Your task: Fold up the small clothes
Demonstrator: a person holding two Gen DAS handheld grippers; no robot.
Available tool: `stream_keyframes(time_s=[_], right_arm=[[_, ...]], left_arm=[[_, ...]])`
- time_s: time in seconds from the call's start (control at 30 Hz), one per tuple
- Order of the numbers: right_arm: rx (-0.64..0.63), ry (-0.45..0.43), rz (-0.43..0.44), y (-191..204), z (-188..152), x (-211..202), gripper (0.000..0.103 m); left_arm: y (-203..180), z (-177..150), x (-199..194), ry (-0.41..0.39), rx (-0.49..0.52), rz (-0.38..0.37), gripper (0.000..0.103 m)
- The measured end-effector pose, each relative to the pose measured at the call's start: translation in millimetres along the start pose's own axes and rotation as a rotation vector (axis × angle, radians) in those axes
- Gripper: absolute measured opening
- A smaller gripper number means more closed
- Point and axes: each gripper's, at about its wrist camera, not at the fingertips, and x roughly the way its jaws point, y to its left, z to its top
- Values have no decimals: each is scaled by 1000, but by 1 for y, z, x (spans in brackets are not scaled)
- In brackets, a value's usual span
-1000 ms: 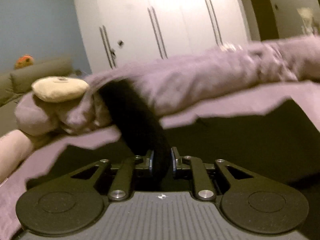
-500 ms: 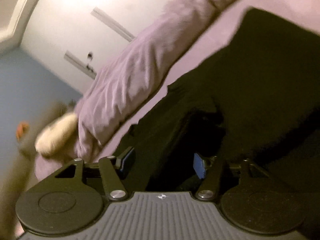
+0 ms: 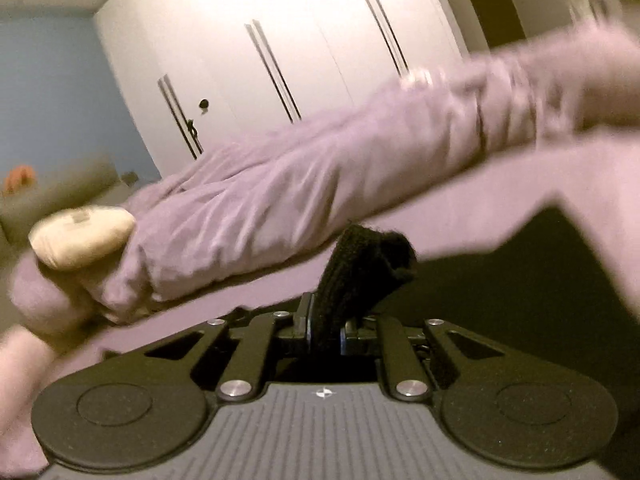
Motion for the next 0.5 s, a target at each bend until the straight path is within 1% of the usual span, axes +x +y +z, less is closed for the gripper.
stream_keyframes(time_s=[0.07,0.13,0.17,0.2,0.23,0.27,0.3,0.33,0.4,0.5], right_arm=[[-1,1,-28,-10,2,3,11],[10,26,-67,-26,-3,13,12],[19,67,-86,-35,-7,21,15],[43,136,-103,-46,-11,32,19],[69,182,-113,-55,-14,36,25],[92,202,-113,-62,-16,37,25],[119,196,-94,-68,-17,34,26],[158,172,-70,-75,-17,28,29],[200,145,-61,-81,-17,23,36],[230,138,-51,-89,-17,18,36]], left_arm=[[-3,-4,4,14,5,6,54],[-5,-5,5,10,13,18,56],[-8,-5,5,5,29,27,56],[-10,-6,3,4,38,31,56],[-10,-6,2,5,38,27,56],[-10,-6,0,6,35,22,56],[-9,-6,-2,8,32,17,56],[-7,-5,-3,9,27,13,56],[-4,-4,-5,12,14,7,57],[-5,-3,-3,26,-11,2,56]])
